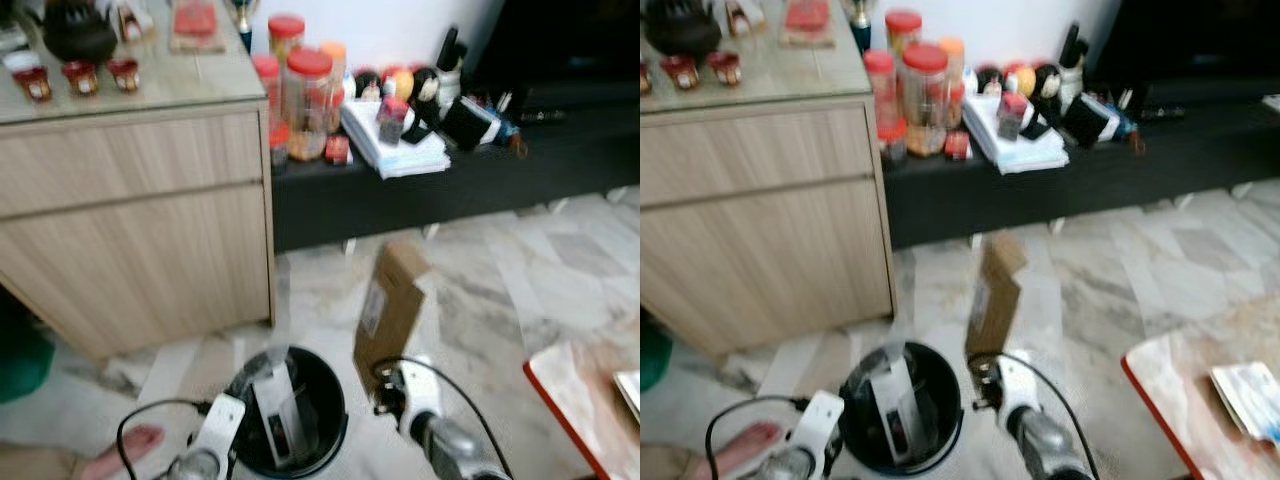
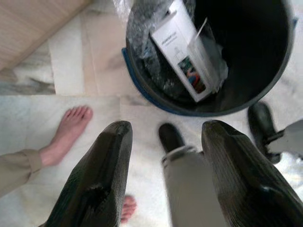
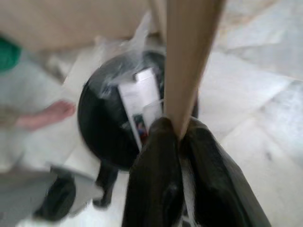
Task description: Picking trash to rubbish bin
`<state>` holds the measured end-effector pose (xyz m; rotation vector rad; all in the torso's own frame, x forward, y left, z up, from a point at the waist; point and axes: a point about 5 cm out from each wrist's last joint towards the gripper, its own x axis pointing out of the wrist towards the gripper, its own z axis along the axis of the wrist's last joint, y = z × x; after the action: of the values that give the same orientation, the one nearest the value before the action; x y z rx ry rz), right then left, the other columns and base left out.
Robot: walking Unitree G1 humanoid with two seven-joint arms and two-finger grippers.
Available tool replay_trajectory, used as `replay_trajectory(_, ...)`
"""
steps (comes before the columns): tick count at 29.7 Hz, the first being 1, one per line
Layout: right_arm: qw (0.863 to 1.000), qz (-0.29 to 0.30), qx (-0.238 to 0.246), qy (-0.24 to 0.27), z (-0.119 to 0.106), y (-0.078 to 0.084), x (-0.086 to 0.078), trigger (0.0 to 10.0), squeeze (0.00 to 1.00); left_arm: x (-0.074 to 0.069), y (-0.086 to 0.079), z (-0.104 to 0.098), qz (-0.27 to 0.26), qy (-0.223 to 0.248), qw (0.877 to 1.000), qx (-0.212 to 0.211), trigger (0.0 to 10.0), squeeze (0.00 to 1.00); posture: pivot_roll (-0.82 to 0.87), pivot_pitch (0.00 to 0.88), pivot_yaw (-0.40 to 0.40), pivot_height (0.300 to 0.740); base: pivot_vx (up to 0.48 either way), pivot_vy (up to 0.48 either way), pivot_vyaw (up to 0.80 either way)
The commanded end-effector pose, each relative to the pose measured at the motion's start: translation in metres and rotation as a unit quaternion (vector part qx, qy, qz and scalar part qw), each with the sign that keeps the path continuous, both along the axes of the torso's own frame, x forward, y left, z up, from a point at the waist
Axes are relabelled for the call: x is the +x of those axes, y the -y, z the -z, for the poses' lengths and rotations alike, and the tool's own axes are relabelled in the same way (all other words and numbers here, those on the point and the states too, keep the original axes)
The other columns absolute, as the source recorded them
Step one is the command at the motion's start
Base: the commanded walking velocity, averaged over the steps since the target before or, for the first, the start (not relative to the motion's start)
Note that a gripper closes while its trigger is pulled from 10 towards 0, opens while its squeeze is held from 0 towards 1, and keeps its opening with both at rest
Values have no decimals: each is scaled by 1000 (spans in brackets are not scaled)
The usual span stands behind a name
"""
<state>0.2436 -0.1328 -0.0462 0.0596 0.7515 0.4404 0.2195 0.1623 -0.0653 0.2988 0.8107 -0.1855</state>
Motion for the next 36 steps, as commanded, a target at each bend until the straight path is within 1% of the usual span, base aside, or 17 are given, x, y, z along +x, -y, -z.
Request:
replay_trajectory(1, 998, -54, -23, -3, 0, -4, -1, 10000, 0, 10, 10, -6, 9, 19, 1000, -23, 10000, 0, 75, 143, -100, 740, 0, 0, 0)
replay_trajectory(2, 998, -54, -23, -3, 0, -4, -1, 10000, 0, 10, 10, -6, 9, 19, 1000, -23, 10000, 0, 75, 143, -100, 740, 0, 0, 0)
replay_trajectory(3, 997, -70, -13, -3, -2, -9, 1, 10000, 0, 15, 15, -10, 19, 28, 999, -30, 10000, 0, 75, 143, -100, 740, 0, 0, 0)
replay_trajectory(4, 997, -73, -10, -3, -2, -12, 2, 10000, 0, 18, 19, -12, 27, 33, 998, -37, 10000, 0, 81, 141, -104, 740, 0, 0, 0)
replay_trajectory(5, 997, -73, -10, -3, -2, -12, 2, 10000, 0, 18, 19, -12, 27, 33, 998, -37, 10000, 0, 81, 141, -104, 740, 0, 0, 0)
replay_trajectory(7, 996, -82, -16, 10, -7, -19, 8, 10000, 0, 27, 36, -20, 59, 49, 994, -72, 10000, 0, 80, 139, -104, 740, 0, 0, 0)
replay_trajectory(8, 996, -84, -13, 17, -10, -23, 11, 10000, 0, 29, 43, -22, 75, 51, 993, -80, 10000, 0, 83, 138, -104, 740, 0, 0, 0)
replay_trajectory(10, 996, -84, -11, 19, -10, -24, 12, 10000, 0, 29, 45, -22, 80, 51, 992, -82, 10000, 0, 84, 136, -104, 740, 0, 0, 0)
replay_trajectory(11, 996, -84, -22, 26, -13, -28, 15, 10000, 0, 29, 51, -23, 94, 48, 990, -93, 10000, 0, 84, 136, -104, 740, 0, 0, 0)
replay_trajectory(13, 996, -82, -35, 31, -14, -29, 18, 10000, 0, 28, 54, -22, 102, 45, 989, -97, 10000, 0, 84, 130, -104, 740, 0, 0, 0)
replay_trajectory(16, 996, -68, -45, 47, -20, -33, 25, 10000, 0, 25, 55, -20, 107, 35, 988, -103, 10000, 0, 87, 127, -105, 740, 0, 0, 0)
replay_trajectory(21, 996, -66, -40, 46, -21, -36, 26, 10000, 0, 24, 54, -19, 101, 33, 988, -107, 10000, 0, 97, 121, -107, 740, 0, 0, 0)
replay_trajectory(31, 996, -71, -37, 45, -19, -38, 24, 10000, 0, 22, 56, -18, 112, 26, 988, -108, 10000, 0, 95, 110, -105, 740, 0, 0, 0)
replay_trajectory(36, 996, -75, -41, 35, -14, -35, 18, 10000, 0, 21, 56, -17, 117, 21, 987, -108, 10000, 0, 95, 102, -103, 740, 0, 0, 0)
